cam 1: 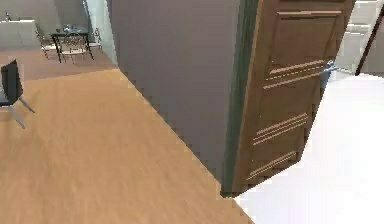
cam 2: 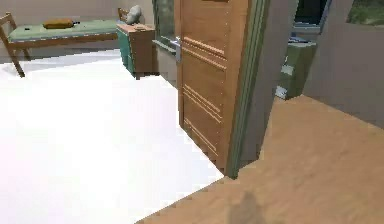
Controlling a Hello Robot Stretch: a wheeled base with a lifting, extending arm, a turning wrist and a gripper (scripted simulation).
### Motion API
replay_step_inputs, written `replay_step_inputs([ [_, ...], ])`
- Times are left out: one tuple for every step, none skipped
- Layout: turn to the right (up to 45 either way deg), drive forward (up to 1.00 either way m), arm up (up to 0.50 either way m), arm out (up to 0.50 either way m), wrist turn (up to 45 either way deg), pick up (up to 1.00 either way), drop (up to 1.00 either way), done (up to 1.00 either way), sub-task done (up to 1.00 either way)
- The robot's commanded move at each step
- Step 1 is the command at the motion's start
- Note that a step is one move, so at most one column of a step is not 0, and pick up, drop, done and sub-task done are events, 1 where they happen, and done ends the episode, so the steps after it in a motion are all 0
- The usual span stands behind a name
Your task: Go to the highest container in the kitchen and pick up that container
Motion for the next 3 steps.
replay_step_inputs([
  [-30.0,0.00,0.00,0.00,0.0,0.00,0.00,0.00,0.00],
  [0.0,1.00,0.00,0.00,0.0,0.00,0.00,0.00,0.00],
  [0.0,1.00,0.00,0.00,0.0,0.00,0.00,0.00,0.00],
])
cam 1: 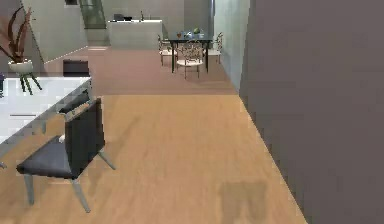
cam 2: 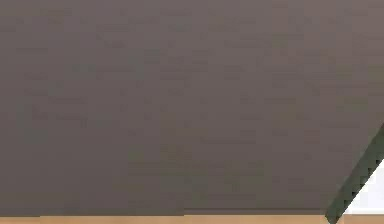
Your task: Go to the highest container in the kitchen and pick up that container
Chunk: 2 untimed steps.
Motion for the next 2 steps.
replay_step_inputs([
  [0.0,1.00,0.00,0.00,0.0,0.00,0.00,0.00,0.00],
  [0.0,0.70,0.00,0.00,0.0,0.00,0.00,0.00,0.00],
])
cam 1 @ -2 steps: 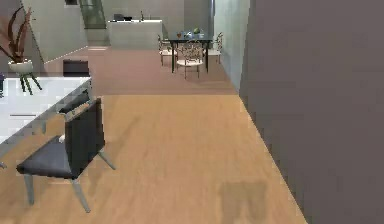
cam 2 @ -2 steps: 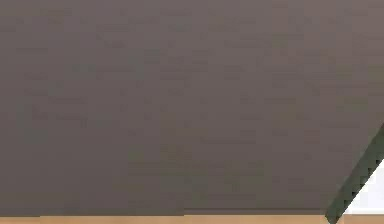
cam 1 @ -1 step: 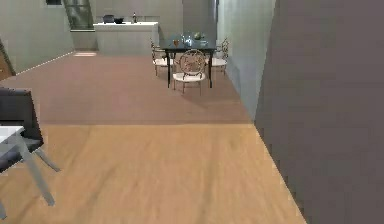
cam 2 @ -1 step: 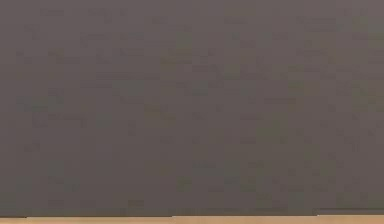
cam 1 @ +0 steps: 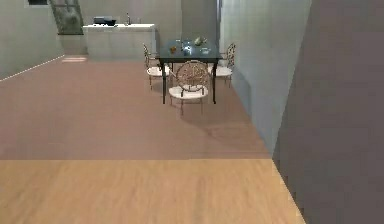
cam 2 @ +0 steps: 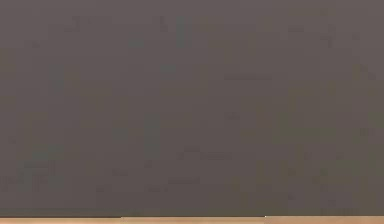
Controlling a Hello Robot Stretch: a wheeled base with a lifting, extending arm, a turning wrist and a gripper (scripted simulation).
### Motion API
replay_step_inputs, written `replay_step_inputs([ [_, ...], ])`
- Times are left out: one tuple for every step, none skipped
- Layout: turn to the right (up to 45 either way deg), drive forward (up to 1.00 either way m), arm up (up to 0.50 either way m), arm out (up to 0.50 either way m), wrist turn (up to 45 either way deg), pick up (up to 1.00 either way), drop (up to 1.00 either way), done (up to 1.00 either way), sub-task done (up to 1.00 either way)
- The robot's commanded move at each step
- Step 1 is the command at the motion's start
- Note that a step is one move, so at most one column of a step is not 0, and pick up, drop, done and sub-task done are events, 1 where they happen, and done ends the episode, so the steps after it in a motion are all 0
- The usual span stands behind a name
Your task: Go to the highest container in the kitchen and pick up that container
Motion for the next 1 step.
replay_step_inputs([
  [-6.0,0.00,0.00,0.00,0.0,0.00,0.00,0.00,0.00],
])
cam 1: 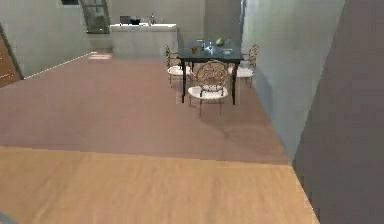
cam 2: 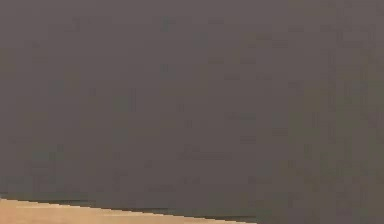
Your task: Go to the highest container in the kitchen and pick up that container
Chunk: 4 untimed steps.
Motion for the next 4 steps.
replay_step_inputs([
  [0.0,1.00,0.00,0.00,0.0,0.00,0.00,0.00,0.00],
  [0.0,0.95,0.00,0.00,0.0,0.00,0.00,0.00,0.00],
  [-45.0,0.00,0.00,0.00,0.0,0.00,0.00,0.00,0.00],
  [-6.0,0.00,0.00,0.00,0.0,0.00,0.00,0.00,0.00],
])
